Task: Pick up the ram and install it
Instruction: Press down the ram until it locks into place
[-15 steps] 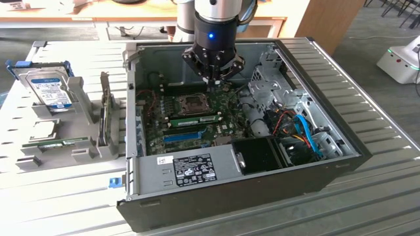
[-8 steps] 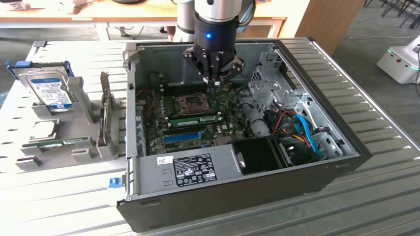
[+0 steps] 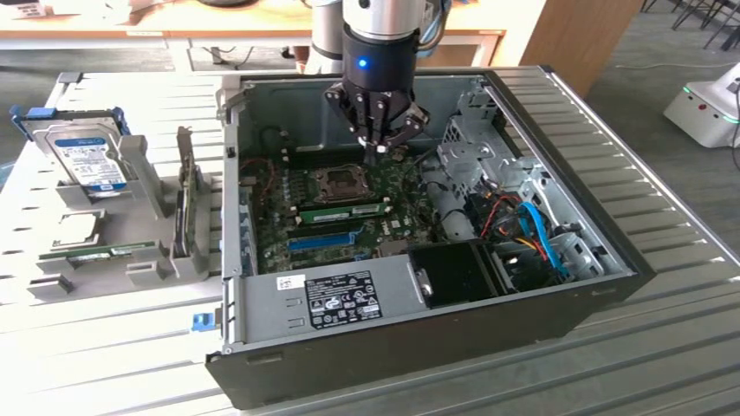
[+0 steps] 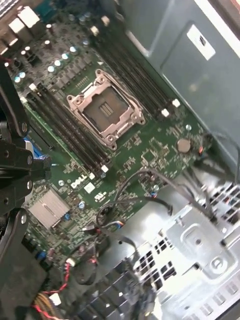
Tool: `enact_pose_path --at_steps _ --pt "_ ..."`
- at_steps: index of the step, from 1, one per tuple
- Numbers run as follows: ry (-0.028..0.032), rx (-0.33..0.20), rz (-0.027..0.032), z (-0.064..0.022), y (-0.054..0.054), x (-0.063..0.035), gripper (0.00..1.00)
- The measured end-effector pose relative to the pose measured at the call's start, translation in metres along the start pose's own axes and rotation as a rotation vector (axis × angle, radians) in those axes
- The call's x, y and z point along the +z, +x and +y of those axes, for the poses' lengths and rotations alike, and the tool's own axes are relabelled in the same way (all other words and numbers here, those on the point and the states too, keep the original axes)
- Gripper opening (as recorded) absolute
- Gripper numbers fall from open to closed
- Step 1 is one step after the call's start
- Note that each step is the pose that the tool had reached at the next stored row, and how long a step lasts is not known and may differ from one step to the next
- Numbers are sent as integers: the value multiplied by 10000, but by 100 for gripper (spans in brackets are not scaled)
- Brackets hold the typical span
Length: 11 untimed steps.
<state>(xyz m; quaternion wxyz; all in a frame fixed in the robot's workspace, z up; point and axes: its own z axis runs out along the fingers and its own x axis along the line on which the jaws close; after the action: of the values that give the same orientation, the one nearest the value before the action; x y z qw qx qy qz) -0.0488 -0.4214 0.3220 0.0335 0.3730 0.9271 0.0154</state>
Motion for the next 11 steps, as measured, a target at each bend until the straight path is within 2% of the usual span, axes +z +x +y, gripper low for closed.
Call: enact_pose_path --at_steps 11 --pt "99 1951 -105 -1 1 14 11"
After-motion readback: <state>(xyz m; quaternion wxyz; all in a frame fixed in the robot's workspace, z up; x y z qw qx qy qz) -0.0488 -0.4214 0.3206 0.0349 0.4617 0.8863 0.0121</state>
